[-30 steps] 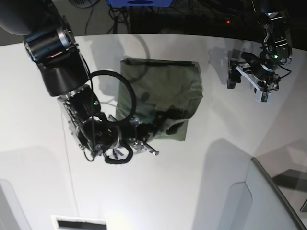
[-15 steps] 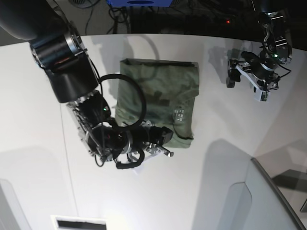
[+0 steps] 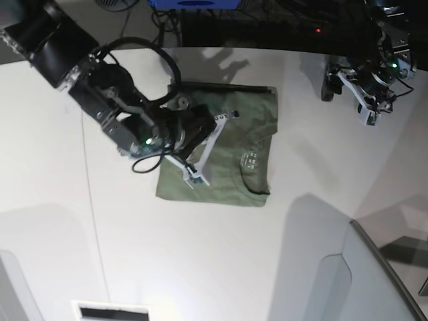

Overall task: Layout the t-shirt on the table in an organized manner, then fold the t-shirt properly
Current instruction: 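Lift the shirt edge with the right gripper and unfold it outward, then grasp the shirt's collar edge with both grippers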

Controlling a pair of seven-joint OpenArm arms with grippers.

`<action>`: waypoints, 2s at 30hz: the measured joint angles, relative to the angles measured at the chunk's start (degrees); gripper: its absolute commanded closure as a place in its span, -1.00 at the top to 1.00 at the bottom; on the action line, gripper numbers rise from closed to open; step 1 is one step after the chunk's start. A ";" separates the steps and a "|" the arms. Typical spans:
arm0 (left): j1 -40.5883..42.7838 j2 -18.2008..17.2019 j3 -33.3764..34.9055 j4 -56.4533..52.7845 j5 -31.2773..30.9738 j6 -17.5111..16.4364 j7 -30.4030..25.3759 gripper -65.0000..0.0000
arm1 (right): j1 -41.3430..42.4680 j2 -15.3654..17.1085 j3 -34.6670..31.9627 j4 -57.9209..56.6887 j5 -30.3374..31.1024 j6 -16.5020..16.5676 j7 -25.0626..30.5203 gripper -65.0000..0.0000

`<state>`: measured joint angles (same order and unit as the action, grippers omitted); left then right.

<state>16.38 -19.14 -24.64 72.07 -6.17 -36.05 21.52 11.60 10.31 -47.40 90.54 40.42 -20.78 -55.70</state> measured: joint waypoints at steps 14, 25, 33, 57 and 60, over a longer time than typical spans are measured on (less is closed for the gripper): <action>-0.52 -4.55 0.26 -4.48 -0.28 -0.02 -0.35 0.92 | -2.82 -10.27 -13.97 0.09 -20.11 -1.75 -0.70 -0.30; -1.09 -1.36 0.22 -0.98 0.07 0.11 0.61 0.92 | -2.47 -9.03 -14.86 -7.39 -21.75 -1.79 5.92 -0.99; 0.02 7.78 0.26 14.38 0.09 -3.39 1.25 0.91 | -7.56 -4.83 -2.73 6.03 -21.40 -2.03 -0.46 -0.99; -4.33 8.90 26.53 4.48 -1.49 -4.46 -1.51 0.91 | -16.79 -0.83 10.54 -4.31 -21.59 1.75 8.44 -0.98; -3.65 8.15 26.08 4.44 -1.84 -4.39 -2.38 0.91 | -17.07 -0.68 10.54 -4.28 -21.62 1.73 8.68 -0.98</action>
<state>12.73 -10.98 1.43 76.51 -8.01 -40.45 19.14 -5.48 9.63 -36.86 86.26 18.81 -19.05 -47.03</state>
